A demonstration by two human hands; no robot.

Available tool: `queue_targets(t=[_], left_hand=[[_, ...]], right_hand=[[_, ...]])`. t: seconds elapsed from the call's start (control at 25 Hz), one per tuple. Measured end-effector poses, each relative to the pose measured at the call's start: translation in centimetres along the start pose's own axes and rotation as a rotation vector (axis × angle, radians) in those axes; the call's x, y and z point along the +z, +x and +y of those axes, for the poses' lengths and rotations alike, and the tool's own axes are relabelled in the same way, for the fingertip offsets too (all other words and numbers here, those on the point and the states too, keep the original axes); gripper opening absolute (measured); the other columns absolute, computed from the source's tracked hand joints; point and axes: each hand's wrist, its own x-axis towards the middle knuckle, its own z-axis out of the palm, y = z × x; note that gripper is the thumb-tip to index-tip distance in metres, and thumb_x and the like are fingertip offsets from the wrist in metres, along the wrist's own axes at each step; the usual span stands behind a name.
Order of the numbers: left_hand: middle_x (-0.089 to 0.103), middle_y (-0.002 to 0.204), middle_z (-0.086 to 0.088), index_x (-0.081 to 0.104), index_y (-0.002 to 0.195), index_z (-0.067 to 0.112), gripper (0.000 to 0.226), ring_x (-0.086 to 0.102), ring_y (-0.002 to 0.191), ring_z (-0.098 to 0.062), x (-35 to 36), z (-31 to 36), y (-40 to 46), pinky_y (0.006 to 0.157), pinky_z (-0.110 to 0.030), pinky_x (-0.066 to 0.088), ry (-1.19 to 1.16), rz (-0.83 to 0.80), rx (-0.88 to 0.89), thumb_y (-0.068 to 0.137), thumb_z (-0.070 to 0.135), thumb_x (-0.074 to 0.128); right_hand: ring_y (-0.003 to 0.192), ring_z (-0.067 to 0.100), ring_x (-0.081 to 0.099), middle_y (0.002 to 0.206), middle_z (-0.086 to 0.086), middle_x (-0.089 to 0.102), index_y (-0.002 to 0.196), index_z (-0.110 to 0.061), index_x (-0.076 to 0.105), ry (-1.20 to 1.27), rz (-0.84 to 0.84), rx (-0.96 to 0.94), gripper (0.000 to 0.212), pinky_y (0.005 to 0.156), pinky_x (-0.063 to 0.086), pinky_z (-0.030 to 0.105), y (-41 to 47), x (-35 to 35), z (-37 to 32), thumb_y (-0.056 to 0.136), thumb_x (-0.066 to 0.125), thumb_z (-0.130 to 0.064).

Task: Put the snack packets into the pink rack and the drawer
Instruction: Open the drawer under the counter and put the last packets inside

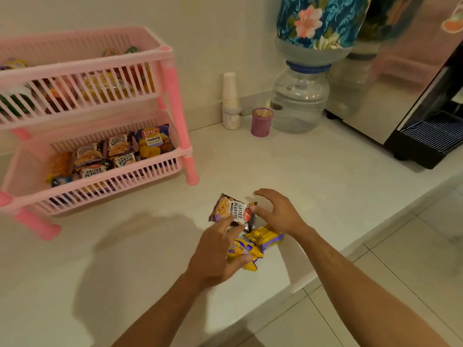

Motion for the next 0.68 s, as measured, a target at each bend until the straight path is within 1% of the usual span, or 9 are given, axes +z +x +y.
queue_targets(t=[0.12, 0.2, 0.24, 0.32, 0.4, 0.48, 0.56, 0.64, 0.68], left_hand=[[0.047, 0.144, -0.008, 0.059, 0.130, 0.018, 0.066, 0.051, 0.126, -0.028, 2.3, 1.8, -0.7, 0.100, -0.045, 0.043, 0.021, 0.030, -0.067, 0.080, 0.060, 0.063], [0.051, 0.139, -0.012, 0.062, 0.127, 0.015, 0.063, 0.051, 0.126, -0.032, 4.0, 2.6, -0.8, 0.098, -0.048, 0.044, 0.045, 0.096, -0.121, 0.080, 0.057, 0.064], [0.053, 0.138, -0.014, 0.063, 0.125, 0.012, 0.063, 0.050, 0.127, -0.034, 4.8, 3.0, -0.8, 0.099, -0.049, 0.044, 0.069, 0.147, -0.154, 0.080, 0.056, 0.065], [0.053, 0.136, -0.014, 0.063, 0.124, 0.011, 0.065, 0.048, 0.128, -0.035, 6.1, 3.8, -0.3, 0.102, -0.048, 0.042, 0.111, 0.227, -0.208, 0.079, 0.058, 0.062], [0.051, 0.138, -0.013, 0.060, 0.127, 0.012, 0.068, 0.046, 0.129, -0.033, 6.8, 4.5, 0.2, 0.104, -0.045, 0.040, 0.131, 0.253, -0.254, 0.079, 0.060, 0.059], [0.046, 0.143, -0.011, 0.055, 0.132, 0.017, 0.070, 0.042, 0.132, -0.030, 7.3, 5.1, 0.7, 0.104, -0.044, 0.037, 0.118, 0.236, -0.320, 0.078, 0.062, 0.058], [0.041, 0.146, -0.009, 0.050, 0.135, 0.022, 0.073, 0.039, 0.133, -0.028, 7.2, 5.9, 1.2, 0.103, -0.043, 0.036, 0.089, 0.202, -0.410, 0.076, 0.064, 0.056], [0.041, 0.146, -0.010, 0.051, 0.135, 0.023, 0.075, 0.040, 0.132, -0.030, 6.9, 6.3, 1.7, 0.103, -0.047, 0.037, 0.076, 0.163, -0.486, 0.071, 0.062, 0.058], [0.042, 0.146, -0.010, 0.052, 0.134, 0.022, 0.077, 0.041, 0.131, -0.032, 6.8, 6.5, 1.8, 0.103, -0.048, 0.038, 0.072, 0.149, -0.510, 0.068, 0.060, 0.059]], right_hand=[[0.125, 0.015, 0.052, 0.133, 0.001, 0.060, 0.124, -0.019, 0.064, 0.057, -0.014, 0.035, 0.044, 0.101, 0.033, 0.019, -1.7, -1.7, 3.3, 0.089, 0.065, -0.045], [0.125, 0.013, 0.052, 0.134, -0.002, 0.060, 0.127, -0.022, 0.063, 0.092, -0.072, 0.040, 0.046, 0.104, 0.037, 0.023, -2.7, -3.0, 5.3, 0.089, 0.063, -0.049], [0.127, 0.013, 0.052, 0.136, -0.002, 0.059, 0.130, -0.022, 0.060, 0.081, -0.137, 0.008, 0.050, 0.106, 0.038, 0.025, -3.2, -3.5, 6.2, 0.088, 0.064, -0.049], [0.130, 0.015, 0.049, 0.141, -0.002, 0.054, 0.138, -0.022, 0.053, -0.022, -0.271, -0.137, 0.063, 0.107, 0.037, 0.029, -3.8, -4.0, 7.6, 0.084, 0.068, -0.050], [0.128, 0.017, 0.050, 0.142, 0.000, 0.053, 0.142, -0.021, 0.047, -0.079, -0.331, -0.260, 0.077, 0.107, 0.036, 0.033, -3.9, -3.8, 8.3, 0.078, 0.074, -0.052], [0.126, 0.019, 0.050, 0.141, 0.001, 0.052, 0.143, -0.019, 0.045, -0.057, -0.333, -0.302, 0.081, 0.106, 0.035, 0.036, -3.6, -3.3, 8.8, 0.075, 0.078, -0.048], [0.122, 0.021, 0.051, 0.138, 0.002, 0.053, 0.141, -0.019, 0.045, -0.041, -0.317, -0.286, 0.077, 0.102, 0.037, 0.033, -3.4, -2.8, 8.9, 0.075, 0.079, -0.039], [0.118, 0.023, 0.052, 0.135, 0.004, 0.053, 0.139, -0.018, 0.044, -0.005, -0.339, -0.243, 0.073, 0.096, 0.040, 0.030, -2.9, -2.5, 8.7, 0.076, 0.078, -0.028], [0.115, 0.024, 0.054, 0.133, 0.005, 0.053, 0.138, -0.018, 0.044, 0.012, -0.354, -0.233, 0.071, 0.093, 0.042, 0.030, -2.7, -2.3, 8.7, 0.076, 0.078, -0.024]])
